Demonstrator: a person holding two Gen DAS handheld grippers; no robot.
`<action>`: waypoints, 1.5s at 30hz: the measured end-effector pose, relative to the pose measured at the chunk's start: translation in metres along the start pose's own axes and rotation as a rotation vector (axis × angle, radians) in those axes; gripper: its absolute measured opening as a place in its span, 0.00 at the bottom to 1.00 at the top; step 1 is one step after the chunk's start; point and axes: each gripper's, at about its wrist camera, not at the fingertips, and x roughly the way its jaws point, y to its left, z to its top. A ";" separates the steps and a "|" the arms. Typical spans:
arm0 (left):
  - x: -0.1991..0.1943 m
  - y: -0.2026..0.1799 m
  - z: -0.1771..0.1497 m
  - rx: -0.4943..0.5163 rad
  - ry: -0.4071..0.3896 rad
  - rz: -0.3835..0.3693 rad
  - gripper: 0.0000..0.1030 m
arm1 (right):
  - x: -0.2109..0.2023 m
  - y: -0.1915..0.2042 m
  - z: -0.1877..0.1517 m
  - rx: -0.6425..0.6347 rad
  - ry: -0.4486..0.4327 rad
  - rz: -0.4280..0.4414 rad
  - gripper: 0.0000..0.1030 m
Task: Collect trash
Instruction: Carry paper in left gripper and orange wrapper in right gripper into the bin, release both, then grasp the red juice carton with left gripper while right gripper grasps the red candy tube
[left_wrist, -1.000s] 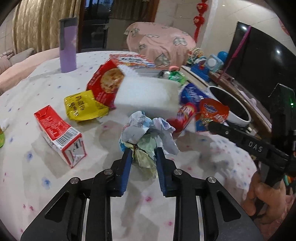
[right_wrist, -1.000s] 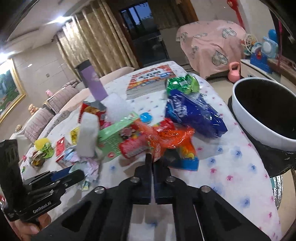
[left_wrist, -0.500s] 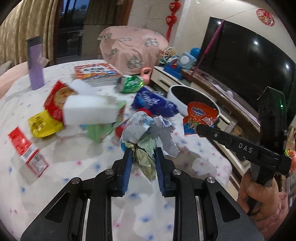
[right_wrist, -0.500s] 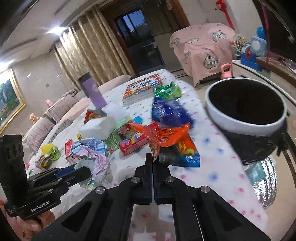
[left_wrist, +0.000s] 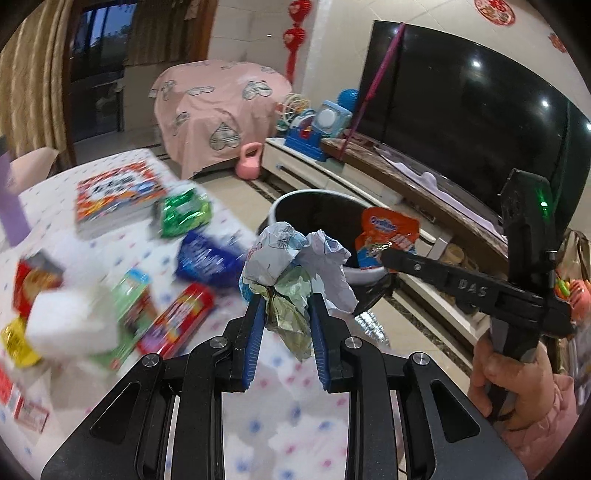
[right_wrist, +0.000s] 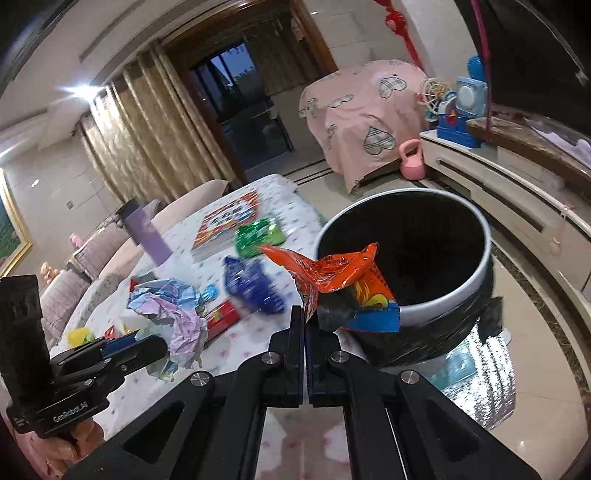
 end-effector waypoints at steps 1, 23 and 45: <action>0.005 -0.004 0.006 0.008 0.000 -0.003 0.23 | 0.001 -0.005 0.004 0.002 0.003 -0.005 0.00; 0.124 -0.030 0.068 0.014 0.151 -0.009 0.27 | 0.051 -0.073 0.051 0.002 0.154 -0.031 0.06; 0.054 0.000 0.020 -0.114 0.068 0.022 0.66 | 0.009 -0.060 0.033 0.063 0.006 -0.081 0.90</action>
